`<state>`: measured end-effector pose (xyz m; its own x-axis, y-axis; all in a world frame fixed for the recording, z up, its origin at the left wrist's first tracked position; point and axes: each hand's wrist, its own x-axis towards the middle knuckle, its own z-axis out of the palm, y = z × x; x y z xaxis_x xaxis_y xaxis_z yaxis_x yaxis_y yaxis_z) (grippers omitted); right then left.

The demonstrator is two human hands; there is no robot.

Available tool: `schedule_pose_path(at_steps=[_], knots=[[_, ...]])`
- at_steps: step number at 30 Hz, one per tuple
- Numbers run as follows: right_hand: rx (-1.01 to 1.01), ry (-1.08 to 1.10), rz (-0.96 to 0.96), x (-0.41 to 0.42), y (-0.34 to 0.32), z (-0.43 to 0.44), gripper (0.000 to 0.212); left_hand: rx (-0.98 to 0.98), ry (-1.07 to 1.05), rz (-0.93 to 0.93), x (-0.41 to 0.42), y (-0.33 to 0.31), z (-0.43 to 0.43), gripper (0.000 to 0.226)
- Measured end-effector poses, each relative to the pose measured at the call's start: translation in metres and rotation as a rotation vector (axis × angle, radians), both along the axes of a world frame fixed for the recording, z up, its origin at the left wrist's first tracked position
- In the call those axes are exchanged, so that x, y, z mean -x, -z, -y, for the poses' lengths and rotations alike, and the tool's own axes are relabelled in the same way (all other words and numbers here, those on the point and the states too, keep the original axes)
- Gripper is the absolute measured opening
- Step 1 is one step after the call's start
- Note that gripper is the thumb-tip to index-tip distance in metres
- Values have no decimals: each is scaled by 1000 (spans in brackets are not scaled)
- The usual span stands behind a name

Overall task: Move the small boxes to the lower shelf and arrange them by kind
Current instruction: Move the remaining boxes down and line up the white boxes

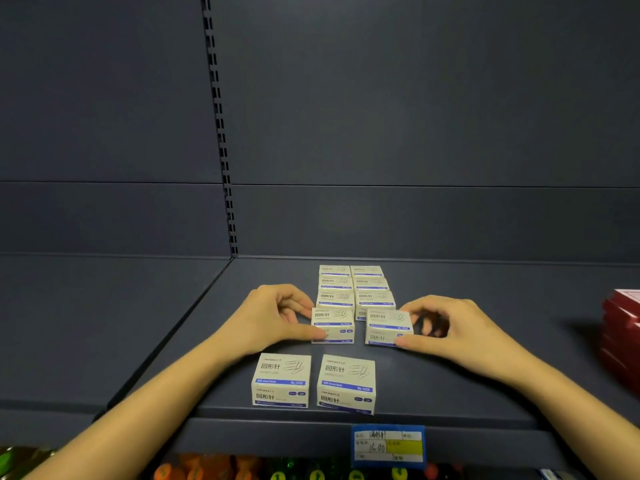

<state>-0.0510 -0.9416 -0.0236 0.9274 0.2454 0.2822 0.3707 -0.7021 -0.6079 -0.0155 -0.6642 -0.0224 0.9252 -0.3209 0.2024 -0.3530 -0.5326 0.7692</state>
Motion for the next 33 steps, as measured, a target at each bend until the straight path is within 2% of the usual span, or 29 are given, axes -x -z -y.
schedule_pose_path(at_steps=[8, 15, 18, 22, 25, 27, 29, 33], knots=[[-57, 55, 50, -9, 11, -9, 46, 19, 5, 41, -3, 6, 0, 34], [-30, 113, 206, -5, 11, -9, 39, 42, -15, 46, 4, 1, 0, 38], [-142, 28, 252, 6, 6, -10, 27, 139, -26, 30, 17, -7, -12, 45], [-195, -175, 177, 30, 3, -13, 22, 67, 96, -36, 44, -10, -40, 44], [-84, -236, 122, 43, 5, -20, 32, -31, 168, -94, 61, -8, -57, 46], [36, -226, 90, 48, 4, -27, 49, -61, 152, -66, 67, -8, -62, 45], [111, -208, 81, 50, 4, -34, 56, -58, 142, -32, 70, -8, -62, 39], [145, -198, 105, 50, 5, -41, 48, -65, 160, -5, 73, -7, -61, 37]])
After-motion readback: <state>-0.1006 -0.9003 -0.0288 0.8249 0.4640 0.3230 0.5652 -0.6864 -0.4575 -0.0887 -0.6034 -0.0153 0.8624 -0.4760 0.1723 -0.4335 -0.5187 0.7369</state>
